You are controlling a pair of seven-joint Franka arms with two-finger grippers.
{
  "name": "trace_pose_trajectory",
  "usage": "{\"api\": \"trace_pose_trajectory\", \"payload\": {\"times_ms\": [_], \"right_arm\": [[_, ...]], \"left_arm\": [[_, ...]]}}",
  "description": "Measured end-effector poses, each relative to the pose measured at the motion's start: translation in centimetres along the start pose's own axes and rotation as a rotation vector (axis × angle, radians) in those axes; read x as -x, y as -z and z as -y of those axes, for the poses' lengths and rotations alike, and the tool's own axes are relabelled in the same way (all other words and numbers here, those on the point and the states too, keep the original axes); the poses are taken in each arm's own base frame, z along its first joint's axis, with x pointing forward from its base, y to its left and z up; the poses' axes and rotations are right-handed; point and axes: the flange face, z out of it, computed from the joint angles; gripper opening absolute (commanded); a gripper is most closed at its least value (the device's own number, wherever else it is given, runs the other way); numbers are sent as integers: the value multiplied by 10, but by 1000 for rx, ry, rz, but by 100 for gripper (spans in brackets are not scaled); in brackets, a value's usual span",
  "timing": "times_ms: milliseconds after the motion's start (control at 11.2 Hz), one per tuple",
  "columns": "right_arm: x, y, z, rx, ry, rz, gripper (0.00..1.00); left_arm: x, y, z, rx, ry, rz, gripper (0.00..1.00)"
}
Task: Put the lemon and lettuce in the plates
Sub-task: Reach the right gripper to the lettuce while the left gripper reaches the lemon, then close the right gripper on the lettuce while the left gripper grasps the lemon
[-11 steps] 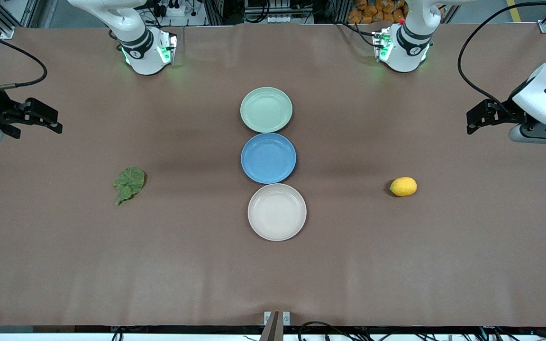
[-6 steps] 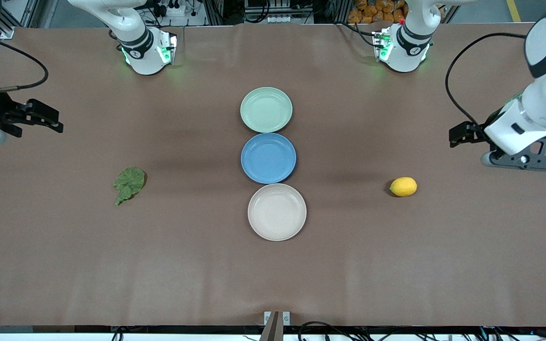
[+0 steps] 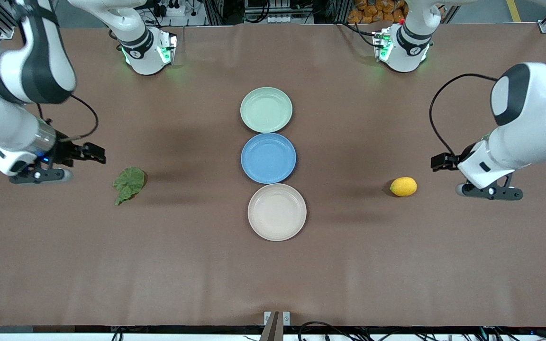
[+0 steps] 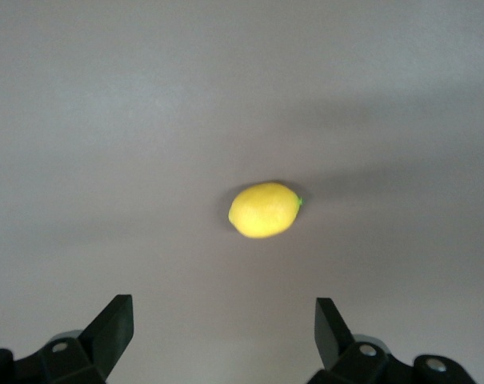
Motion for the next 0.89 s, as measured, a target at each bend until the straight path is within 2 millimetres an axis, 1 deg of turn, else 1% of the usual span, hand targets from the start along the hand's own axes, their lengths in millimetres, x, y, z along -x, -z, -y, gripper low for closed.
{"api": "trace_pose_trajectory", "payload": {"times_ms": [89, 178, 267, 356, 446, 624, 713, 891], "right_arm": [[-3, -36, -1, 2, -2, 3, 100], [-8, -68, -3, 4, -4, -1, 100], [-12, -97, -4, 7, -6, -9, 100], [-14, -118, -5, 9, -6, -14, 100], [-16, -136, -6, 10, -7, -15, 100], [-16, -165, -8, 13, -9, -15, 100], [-15, -176, -9, 14, -9, -12, 100], [-14, -187, -11, 26, -1, -13, 100]], "left_arm": [[-3, -17, -1, 1, -1, -8, 100], [-4, -36, -2, 1, -3, 3, 100], [-5, -57, -3, 2, -6, 14, 100], [-5, -75, -5, 2, -9, 17, 100], [-5, -94, -7, 3, -12, 19, 100], [-2, -127, -11, 4, -19, 46, 100], [-4, -143, -16, 5, -26, 54, 100], [-8, -173, -23, 5, -38, 76, 100]]}}
